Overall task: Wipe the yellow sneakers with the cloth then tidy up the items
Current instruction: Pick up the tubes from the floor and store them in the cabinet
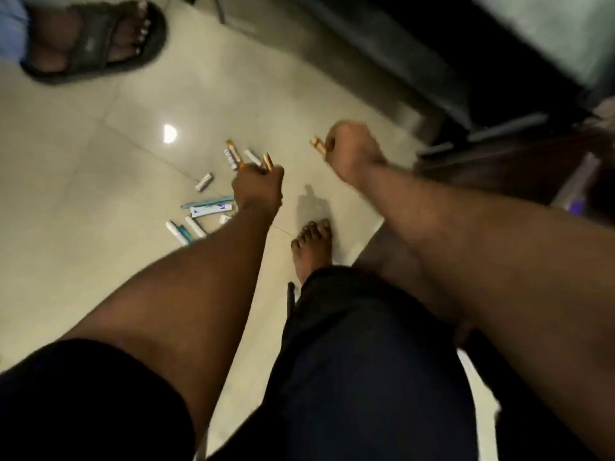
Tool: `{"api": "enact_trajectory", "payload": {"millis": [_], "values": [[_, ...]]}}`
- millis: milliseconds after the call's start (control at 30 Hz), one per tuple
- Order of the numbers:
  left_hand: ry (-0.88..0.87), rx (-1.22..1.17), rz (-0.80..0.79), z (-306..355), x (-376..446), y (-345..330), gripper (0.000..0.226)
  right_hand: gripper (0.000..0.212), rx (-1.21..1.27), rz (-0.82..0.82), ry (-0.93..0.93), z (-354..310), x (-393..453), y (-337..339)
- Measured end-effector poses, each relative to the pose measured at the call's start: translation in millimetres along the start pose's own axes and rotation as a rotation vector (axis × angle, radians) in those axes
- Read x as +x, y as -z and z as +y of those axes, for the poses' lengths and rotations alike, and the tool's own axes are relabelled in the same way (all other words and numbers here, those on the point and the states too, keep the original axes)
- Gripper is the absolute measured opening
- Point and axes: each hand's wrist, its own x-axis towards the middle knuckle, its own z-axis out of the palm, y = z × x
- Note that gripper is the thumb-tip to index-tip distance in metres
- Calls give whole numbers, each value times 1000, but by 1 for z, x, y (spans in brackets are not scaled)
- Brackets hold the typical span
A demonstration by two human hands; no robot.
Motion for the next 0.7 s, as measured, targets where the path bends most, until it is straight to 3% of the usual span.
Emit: {"api": "enact_trajectory", "payload": {"millis": [133,300,367,433,600,700], "values": [[-211,24,-205,106,-64,8,20,14,50,198,-79,26,-82,116],[-452,112,-511,179,-200,-3,19,14,260,345,-268,74,-212,185],[-495,129,-613,182,-267,-6,24,12,332,389,-319,89,-264,198],[-522,168,-679,174,-316,-12,14,10,435,436,-362,104,-304,207],[-472,147,-705,146,-395,-47,11,4,636,543,-416,147,-371,224],[-380,105,-726,128,-416,-85,7,10,712,575,-472,191,-385,217]]}}
